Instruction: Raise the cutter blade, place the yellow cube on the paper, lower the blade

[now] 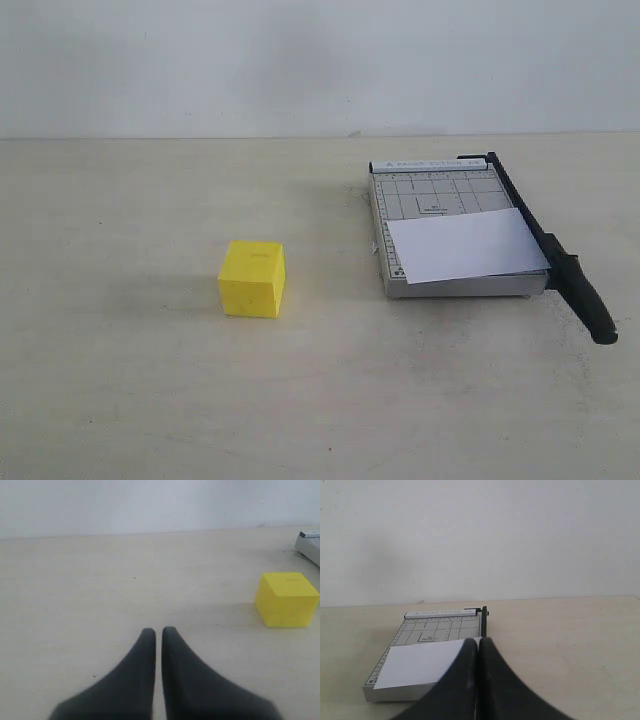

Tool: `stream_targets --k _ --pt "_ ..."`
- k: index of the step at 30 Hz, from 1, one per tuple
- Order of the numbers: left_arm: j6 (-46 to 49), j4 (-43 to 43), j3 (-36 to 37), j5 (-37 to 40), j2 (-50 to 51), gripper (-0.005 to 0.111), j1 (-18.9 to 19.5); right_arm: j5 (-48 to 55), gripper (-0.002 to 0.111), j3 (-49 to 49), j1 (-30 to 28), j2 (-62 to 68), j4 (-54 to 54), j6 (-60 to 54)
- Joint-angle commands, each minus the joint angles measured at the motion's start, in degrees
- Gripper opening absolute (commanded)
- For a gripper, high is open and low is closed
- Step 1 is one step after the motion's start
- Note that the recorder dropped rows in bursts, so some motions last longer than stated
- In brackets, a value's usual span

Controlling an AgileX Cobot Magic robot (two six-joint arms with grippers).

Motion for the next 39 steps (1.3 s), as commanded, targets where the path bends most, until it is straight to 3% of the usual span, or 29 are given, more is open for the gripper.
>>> stream_targets --k 1,6,10,15,20,28,39 --pt "-0.46 0.24 0.14 -0.93 -0.18 0.004 0.21 -0.70 0.000 -0.03 0.02 -0.34 -0.38 -0.38" --pt "-0.46 0.24 0.14 -0.93 -0.18 0.004 0.21 -3.27 0.000 -0.03 0.02 -0.34 -0.38 -0.13" --pt "-0.46 0.24 0.14 -0.93 -0.18 0.004 0.21 -8.26 0.000 -0.03 0.02 -0.34 6.33 8.78" --pt "-0.46 0.24 0.14 -0.93 -0.18 0.004 0.21 -16.63 0.000 -0.03 0.02 -0.34 9.04 11.69" --pt "-0.46 0.24 0.14 -0.93 -0.18 0.004 0.21 -3.04 0.006 -0.27 0.02 -0.34 8.67 11.34" --pt "-0.46 0.24 0.14 -0.93 -0.18 0.004 0.21 12.91 0.063 -10.45 0.02 9.63 8.74 13.44" --pt "-0.46 0.24 0.14 -0.93 -0.18 0.004 0.21 35.50 0.063 -36.16 0.02 44.68 0.09 5.43"
